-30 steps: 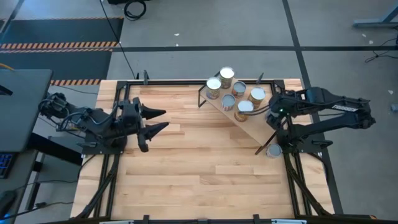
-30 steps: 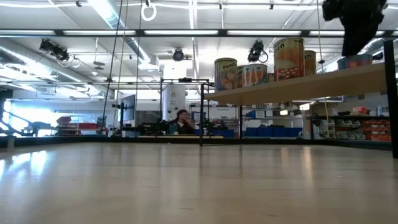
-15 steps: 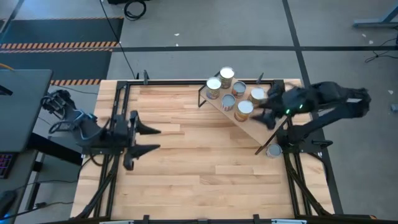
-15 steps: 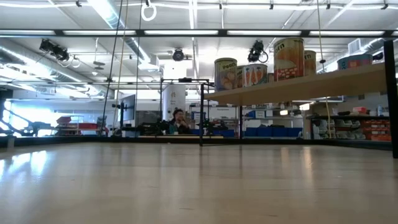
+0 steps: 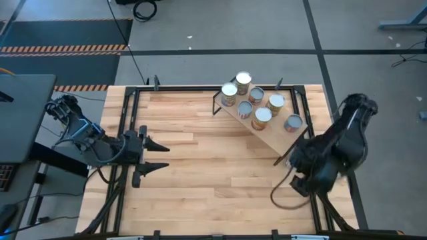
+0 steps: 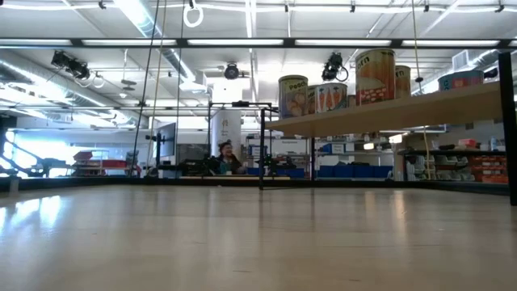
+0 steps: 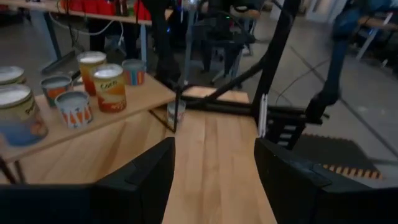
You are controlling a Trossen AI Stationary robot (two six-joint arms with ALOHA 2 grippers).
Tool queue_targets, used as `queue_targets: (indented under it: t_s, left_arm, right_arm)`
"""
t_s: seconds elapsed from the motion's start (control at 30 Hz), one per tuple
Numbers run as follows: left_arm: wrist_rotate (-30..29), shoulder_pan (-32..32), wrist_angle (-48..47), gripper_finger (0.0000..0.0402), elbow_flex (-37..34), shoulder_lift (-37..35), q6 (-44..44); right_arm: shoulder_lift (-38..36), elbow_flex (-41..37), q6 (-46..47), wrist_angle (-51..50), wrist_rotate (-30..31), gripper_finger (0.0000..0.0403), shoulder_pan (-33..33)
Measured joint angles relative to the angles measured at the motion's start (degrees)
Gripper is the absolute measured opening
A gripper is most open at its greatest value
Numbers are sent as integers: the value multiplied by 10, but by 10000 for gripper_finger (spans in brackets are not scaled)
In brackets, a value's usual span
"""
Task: Pick and place cans onto a shelf
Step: Put the canned peas on the shelf
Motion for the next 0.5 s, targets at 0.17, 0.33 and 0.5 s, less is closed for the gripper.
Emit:
queue_targets:
  t_s: [0.17,0.33,0.5]
  left_arm:
    - [-2,2,-31,227,0,0,-25]
    - [-7,2,-42,227,0,0,-30]
    - [-31,2,-42,227,0,0,-27]
  right_arm:
    - [54,-15,63,-86,33,286,46]
    - [44,-114,117,-44,69,272,94]
    - [4,-247,139,70,60,267,118]
